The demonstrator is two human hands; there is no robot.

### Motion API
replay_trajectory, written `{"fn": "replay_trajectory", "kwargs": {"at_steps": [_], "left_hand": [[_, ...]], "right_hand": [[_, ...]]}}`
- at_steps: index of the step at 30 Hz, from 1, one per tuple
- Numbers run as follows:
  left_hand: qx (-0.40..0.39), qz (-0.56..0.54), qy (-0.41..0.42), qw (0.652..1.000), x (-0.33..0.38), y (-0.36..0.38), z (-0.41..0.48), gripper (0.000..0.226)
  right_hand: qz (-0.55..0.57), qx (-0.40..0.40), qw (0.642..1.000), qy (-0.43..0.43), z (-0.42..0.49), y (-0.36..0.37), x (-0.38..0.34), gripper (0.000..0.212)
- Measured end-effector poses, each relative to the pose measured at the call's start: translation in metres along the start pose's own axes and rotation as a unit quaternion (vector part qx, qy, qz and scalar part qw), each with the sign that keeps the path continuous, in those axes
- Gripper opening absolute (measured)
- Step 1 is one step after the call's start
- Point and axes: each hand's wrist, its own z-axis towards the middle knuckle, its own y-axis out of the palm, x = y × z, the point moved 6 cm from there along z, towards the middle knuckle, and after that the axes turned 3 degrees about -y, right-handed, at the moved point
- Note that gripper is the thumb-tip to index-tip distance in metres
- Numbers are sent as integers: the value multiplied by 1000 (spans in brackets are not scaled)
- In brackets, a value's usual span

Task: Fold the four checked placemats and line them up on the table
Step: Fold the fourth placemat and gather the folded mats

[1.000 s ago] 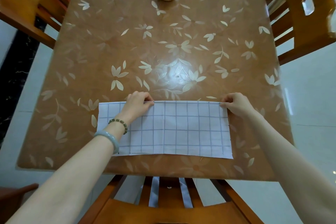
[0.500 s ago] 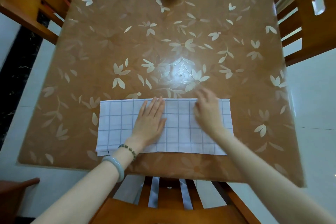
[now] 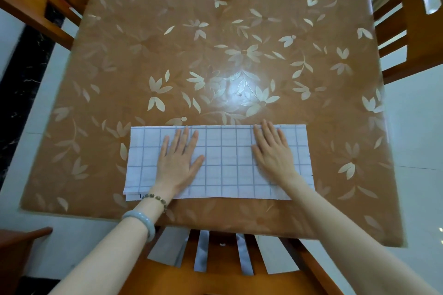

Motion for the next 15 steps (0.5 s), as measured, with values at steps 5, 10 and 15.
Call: {"fn": "replay_trajectory", "kwargs": {"at_steps": [5, 10, 15], "left_hand": [[1, 1, -57, 998, -70, -6, -9, 69], [30, -77, -157, 984, -104, -24, -23, 73], [87, -167, -327, 926, -111, -48, -44, 67]], "right_hand": [[-19, -18, 999, 45, -21, -18, 64, 61], [-18, 50, 995, 87, -20, -39, 53, 56], [121, 78, 988, -60, -4, -49, -56, 43]]}}
